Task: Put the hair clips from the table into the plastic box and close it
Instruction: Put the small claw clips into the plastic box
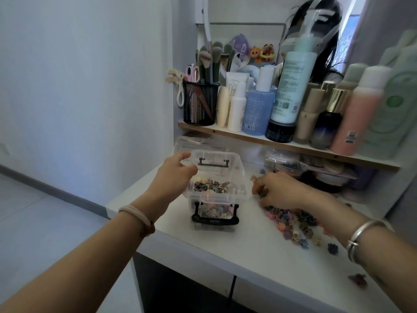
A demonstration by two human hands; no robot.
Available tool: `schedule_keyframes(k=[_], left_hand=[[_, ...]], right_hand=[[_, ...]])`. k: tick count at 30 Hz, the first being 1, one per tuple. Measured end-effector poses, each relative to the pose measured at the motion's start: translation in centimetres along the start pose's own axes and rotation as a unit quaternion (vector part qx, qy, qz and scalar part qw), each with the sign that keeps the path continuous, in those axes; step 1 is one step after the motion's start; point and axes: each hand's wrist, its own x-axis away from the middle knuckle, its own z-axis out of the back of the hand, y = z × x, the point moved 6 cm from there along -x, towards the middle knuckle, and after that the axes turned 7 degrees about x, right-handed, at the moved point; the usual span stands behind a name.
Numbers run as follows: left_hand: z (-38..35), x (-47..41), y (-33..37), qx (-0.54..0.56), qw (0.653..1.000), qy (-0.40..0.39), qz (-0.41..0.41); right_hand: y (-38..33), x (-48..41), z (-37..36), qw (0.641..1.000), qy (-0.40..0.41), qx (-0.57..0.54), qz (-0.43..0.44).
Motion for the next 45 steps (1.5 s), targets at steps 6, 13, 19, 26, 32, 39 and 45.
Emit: schedule_keyframes(k=[6, 13, 19, 26, 32, 39, 45], left_hand=[[0.0, 0.0, 0.1, -0.004, 1.0, -0.004, 0.003], [0.0, -0.1, 0.0, -0.004, 1.0, -0.008, 0.0], [-0.1, 0.0, 0.3, -0.005, 1.0, -0.006, -0.004], [0.0, 0.0, 0.3, -0.003, 1.0, 0.003, -0.015], [-0.4, -0.9, 0.3, -0.006, 1.0, 0.008, -0.011], [-0.7, -2.5, 0.2, -0.006, 1.0, -0.002, -0.011], [-0.9, -2.9, 0.1, -0.004, 1.0, -0.013, -0.011]], right_hand=[[-0.4, -0.5, 0.0, 1.0, 0.019, -0.001, 0.024], [-0.5, -0.7, -0.3, 0.999, 0.028, -0.029, 0.033], [-1.6, 1.0, 6.9, 0.91, 0.241, -0.332, 0.059], [-1.5, 0.0, 6.4, 0.925, 0.187, -0.329, 0.03], [1.4, -2.3, 0.5, 0.994, 0.085, -0.05, -0.04], [1.0, -3.6, 0.0, 0.998, 0.062, 0.015, 0.02], [0.9, -3.6, 0.1, 0.997, 0.039, 0.041, 0.048]])
